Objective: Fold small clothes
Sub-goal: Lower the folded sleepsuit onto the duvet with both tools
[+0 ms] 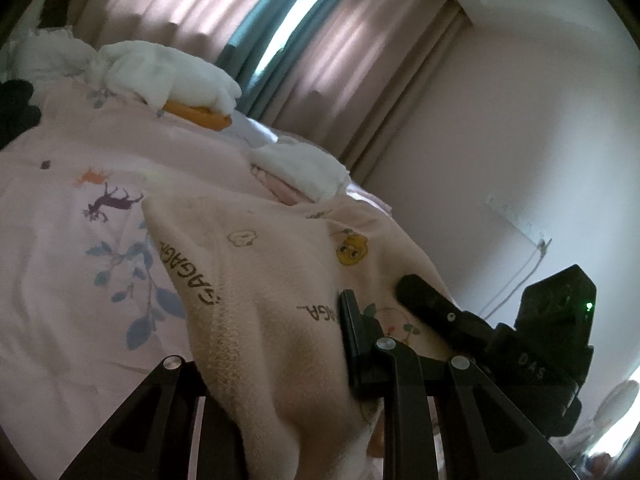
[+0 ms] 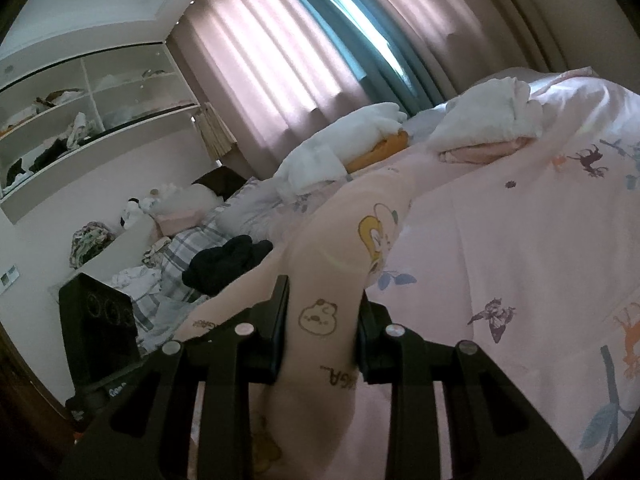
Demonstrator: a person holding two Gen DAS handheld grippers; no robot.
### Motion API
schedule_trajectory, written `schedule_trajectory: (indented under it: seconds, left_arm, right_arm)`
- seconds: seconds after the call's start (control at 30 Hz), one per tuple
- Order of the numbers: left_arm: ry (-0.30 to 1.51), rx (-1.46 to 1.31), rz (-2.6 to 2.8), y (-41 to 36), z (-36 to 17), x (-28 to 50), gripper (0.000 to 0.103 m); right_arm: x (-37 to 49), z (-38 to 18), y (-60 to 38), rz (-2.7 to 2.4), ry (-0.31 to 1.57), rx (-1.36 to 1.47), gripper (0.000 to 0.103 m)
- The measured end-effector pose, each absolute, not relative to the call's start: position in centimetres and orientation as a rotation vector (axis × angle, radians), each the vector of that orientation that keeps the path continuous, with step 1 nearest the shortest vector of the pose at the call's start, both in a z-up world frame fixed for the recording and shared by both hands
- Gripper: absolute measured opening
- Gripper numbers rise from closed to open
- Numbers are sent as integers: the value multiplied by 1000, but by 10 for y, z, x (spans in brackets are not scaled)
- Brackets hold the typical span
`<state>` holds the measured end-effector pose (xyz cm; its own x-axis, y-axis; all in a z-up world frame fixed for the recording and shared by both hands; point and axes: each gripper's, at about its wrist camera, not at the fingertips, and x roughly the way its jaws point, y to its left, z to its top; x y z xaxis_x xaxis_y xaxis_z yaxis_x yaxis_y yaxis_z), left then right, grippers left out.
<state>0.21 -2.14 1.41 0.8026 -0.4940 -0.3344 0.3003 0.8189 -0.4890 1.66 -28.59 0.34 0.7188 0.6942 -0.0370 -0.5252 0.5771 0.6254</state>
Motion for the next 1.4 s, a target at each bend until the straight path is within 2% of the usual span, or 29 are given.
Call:
schedule_trajectory:
  seconds: [0.67, 1.4]
  left_arm:
    - [557, -430, -394, -30, -17, 26, 22]
    - [701, -477, -378, -29, -54, 45, 22]
  right_arm:
    - [51, -34, -283, 732, 407, 731, 29]
    - [69, -64, -275, 678, 576, 712, 29]
